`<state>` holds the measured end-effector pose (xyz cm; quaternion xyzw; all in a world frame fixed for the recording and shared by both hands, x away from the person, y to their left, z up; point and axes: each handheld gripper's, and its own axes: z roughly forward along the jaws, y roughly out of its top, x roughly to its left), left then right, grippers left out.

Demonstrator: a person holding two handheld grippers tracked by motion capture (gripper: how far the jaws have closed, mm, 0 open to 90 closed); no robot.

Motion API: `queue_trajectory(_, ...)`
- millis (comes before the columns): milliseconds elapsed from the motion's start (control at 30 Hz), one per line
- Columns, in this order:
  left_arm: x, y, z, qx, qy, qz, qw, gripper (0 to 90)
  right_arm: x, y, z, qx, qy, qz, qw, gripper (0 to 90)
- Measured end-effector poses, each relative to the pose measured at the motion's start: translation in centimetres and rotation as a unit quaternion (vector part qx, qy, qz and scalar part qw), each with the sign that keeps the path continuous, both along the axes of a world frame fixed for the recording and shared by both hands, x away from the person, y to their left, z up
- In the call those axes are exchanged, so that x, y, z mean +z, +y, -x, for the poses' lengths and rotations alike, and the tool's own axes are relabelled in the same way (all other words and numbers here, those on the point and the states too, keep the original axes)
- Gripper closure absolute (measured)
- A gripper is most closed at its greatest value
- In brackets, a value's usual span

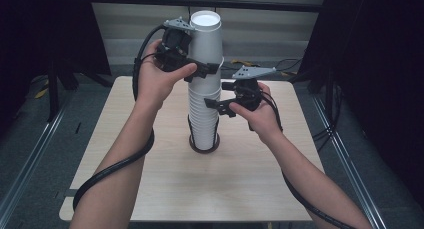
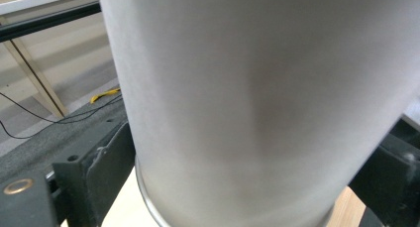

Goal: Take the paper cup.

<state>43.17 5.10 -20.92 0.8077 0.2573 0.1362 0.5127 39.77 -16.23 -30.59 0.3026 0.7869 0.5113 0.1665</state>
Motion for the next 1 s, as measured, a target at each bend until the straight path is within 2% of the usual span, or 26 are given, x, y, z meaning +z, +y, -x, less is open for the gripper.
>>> queue_trajectory(67, 0.1, 0.0, 0.0, 0.000, -0.001, -0.004, 1.0000, 7.1, 0.0, 0.0, 0.0, 0.000, 0.001, -0.002, 1.0000, 15.3)
queue_trajectory(333, 0.5, 0.4, 0.2, 0.006, -0.006, 0.007, 0.9999, 7.3, -0.1, 0.0, 0.1, 0.000, 0.001, 0.000, 1.0000, 15.3)
queue_trajectory(1000, 1.2, 0.8, 0.6, 0.006, -0.012, 0.014, 0.9998, 7.4, -0.2, -0.1, 0.2, -0.002, 0.001, 0.005, 1.0000, 15.3)
